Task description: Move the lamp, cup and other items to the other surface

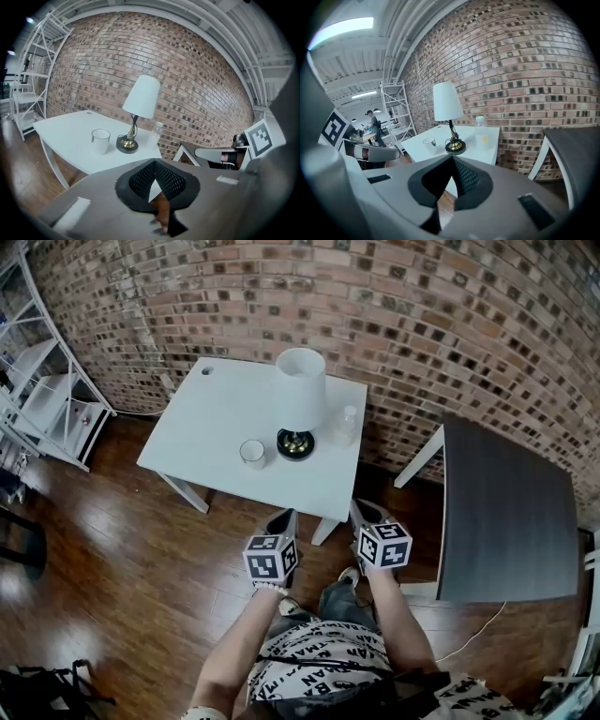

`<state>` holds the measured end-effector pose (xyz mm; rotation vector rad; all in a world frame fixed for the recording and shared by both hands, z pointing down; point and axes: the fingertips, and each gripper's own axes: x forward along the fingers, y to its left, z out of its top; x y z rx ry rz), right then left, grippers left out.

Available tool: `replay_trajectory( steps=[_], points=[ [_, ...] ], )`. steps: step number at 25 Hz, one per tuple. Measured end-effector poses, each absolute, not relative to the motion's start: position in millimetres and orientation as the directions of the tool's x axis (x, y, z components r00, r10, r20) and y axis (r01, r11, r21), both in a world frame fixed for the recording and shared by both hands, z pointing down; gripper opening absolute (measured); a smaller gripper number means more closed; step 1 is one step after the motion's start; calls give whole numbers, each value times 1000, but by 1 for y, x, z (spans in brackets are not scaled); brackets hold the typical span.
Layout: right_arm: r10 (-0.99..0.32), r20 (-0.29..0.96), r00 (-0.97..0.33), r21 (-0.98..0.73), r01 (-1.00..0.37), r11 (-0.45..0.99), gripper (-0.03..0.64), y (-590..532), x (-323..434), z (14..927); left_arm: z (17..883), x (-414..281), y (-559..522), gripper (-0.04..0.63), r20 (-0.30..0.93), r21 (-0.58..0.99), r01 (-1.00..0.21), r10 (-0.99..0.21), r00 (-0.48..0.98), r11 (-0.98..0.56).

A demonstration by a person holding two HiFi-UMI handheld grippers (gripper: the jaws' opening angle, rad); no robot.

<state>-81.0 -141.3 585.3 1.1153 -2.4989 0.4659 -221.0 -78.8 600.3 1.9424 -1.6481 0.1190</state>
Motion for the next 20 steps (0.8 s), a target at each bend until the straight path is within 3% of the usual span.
replay_trajectory(
  steps=[20],
  points=[
    [-627, 454, -633, -141, -746, 651, 9, -137, -64, 585, 591, -195, -91, 6, 406, 379, -921, -879, 252, -89]
  ],
)
